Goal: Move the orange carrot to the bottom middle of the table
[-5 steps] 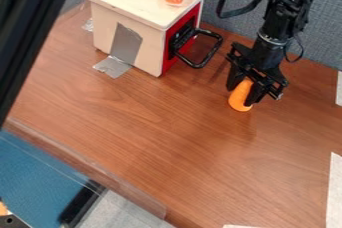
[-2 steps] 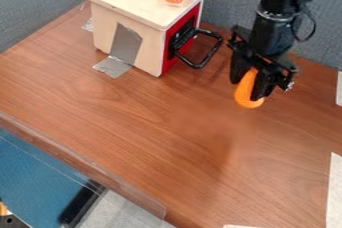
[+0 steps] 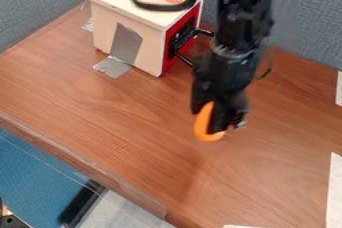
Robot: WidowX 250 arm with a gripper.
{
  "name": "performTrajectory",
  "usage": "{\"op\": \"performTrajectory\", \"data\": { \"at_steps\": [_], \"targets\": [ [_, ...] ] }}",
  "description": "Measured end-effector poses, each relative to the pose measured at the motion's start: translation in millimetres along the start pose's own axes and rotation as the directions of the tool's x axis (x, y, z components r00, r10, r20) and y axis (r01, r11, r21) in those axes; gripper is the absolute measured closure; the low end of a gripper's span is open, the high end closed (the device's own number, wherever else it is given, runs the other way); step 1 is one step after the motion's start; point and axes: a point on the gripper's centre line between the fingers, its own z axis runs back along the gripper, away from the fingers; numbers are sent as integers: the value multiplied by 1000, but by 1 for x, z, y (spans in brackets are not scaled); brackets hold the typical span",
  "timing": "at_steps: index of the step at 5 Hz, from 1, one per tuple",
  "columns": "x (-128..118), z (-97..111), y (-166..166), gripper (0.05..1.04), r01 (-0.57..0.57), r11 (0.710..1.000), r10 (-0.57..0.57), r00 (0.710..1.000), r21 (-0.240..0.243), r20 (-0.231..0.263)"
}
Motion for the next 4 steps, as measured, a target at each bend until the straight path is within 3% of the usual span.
{"op": "performTrajectory", "data": {
  "at_steps": [2, 4],
  "targets": [
    [-24, -15, 17, 521, 13, 999, -11, 999, 36, -38],
    [-40, -14, 33, 521, -9, 996, 13, 999, 87, -49]
  ]
}}
